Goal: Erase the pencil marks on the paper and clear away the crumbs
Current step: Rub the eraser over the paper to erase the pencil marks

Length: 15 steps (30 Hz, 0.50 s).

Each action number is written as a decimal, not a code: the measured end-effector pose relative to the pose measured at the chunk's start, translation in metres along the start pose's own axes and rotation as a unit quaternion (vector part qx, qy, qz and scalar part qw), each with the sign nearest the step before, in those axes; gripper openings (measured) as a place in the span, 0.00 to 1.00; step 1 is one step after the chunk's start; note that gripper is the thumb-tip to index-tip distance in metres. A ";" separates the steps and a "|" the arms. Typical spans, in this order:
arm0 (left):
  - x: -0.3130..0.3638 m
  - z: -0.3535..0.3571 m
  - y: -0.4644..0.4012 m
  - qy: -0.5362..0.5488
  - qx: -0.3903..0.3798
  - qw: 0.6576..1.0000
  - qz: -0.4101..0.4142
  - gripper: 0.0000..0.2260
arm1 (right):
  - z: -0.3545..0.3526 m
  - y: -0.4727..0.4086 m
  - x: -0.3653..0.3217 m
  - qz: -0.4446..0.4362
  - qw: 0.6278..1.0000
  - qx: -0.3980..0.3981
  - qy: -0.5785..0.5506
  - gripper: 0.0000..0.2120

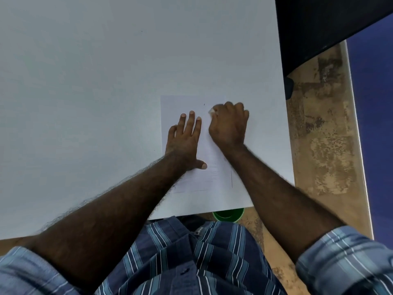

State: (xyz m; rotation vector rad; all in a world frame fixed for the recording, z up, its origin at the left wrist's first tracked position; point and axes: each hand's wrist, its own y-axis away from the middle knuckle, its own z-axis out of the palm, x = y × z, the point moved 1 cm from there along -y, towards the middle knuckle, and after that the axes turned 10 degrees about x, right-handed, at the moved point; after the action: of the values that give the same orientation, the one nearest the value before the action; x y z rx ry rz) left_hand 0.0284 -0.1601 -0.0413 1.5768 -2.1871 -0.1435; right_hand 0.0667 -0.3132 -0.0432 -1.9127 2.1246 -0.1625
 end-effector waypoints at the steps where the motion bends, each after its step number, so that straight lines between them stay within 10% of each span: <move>1: 0.000 -0.001 0.000 0.000 -0.001 1.000 -0.001 0.65 | 0.004 -0.010 0.002 0.014 1.000 -0.002 0.003 0.08; 15: 0.000 -0.001 -0.002 -0.001 0.000 1.000 0.003 0.65 | 0.009 -0.013 -0.007 -0.001 1.000 0.007 -0.014 0.08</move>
State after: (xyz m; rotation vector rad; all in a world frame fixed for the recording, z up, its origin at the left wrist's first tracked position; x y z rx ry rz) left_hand 0.0303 -0.1603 -0.0416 1.5698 -2.1945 -0.1436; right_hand 0.0820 -0.3064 -0.0475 -1.8977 2.0986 -0.1508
